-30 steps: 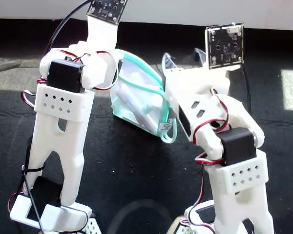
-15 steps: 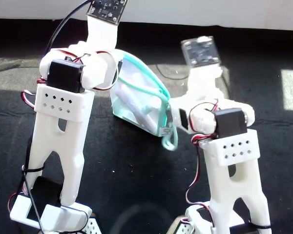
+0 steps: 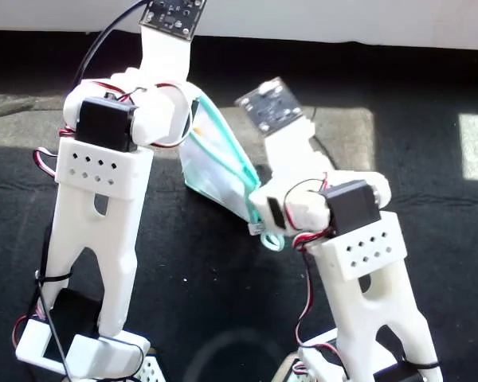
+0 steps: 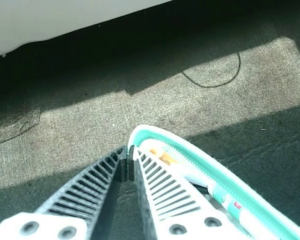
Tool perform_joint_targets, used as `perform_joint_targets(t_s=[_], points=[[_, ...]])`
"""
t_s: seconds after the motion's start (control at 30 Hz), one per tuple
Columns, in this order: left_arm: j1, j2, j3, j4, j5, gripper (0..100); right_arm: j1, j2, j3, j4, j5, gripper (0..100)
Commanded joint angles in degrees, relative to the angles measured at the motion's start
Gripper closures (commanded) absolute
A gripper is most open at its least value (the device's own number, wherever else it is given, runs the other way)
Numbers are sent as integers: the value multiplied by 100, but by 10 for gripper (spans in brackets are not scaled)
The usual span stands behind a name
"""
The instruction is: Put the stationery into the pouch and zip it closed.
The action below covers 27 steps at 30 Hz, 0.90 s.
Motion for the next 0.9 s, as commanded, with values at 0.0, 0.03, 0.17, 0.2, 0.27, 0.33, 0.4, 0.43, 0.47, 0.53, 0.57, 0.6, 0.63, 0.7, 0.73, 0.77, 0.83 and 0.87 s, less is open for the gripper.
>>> perform_joint_targets(t_s=[0.0, 0.03, 0.17, 0.2, 0.27, 0.33, 0.4, 0.43, 0.47, 0.53, 0.57, 0.6, 0.63, 0.7, 0.73, 0.77, 0.83, 0.87], points=[[224, 321, 127, 237, 0, 989, -295, -48, -101, 409, 62, 774], [224, 321, 127, 237, 0, 989, -295, -48, -40, 409, 62, 774], [224, 321, 127, 237, 0, 989, -303, -48, 277, 163, 70, 774], [224, 321, 127, 237, 0, 989, -321, -48, 321, 154, 70, 774], [224, 321, 127, 237, 0, 989, -330, -57, 365, 163, 70, 774], [224, 321, 127, 237, 0, 989, -338, -75, 347, 233, 62, 774], [224, 321, 127, 237, 0, 989, -347, -215, 251, 347, 62, 774], [224, 321, 127, 237, 0, 989, -391, -312, 242, 356, 44, 774], [224, 321, 127, 237, 0, 989, -400, -426, 242, 347, 26, 774], [224, 321, 127, 229, 0, 989, -391, -558, 330, 259, 18, 774], [224, 321, 136, 229, 0, 989, -391, -620, 426, 127, 9, 774], [224, 321, 136, 220, 0, 989, -391, -664, 576, -31, -79, 774], [224, 321, 136, 220, 0, 989, -391, -699, 725, -233, -255, 774], [224, 321, 136, 220, 0, 989, -391, -716, 1059, -655, -571, 774], [224, 321, 136, 220, 0, 989, -391, -708, 1226, -866, -633, 774], [224, 321, 136, 220, 0, 989, -382, -673, 1385, -1051, -624, 774], [215, 321, 136, 220, 0, 989, -382, -664, 1763, -1455, -624, 774], [207, 321, 136, 220, 0, 989, -382, -664, 1956, -1622, -624, 774]])
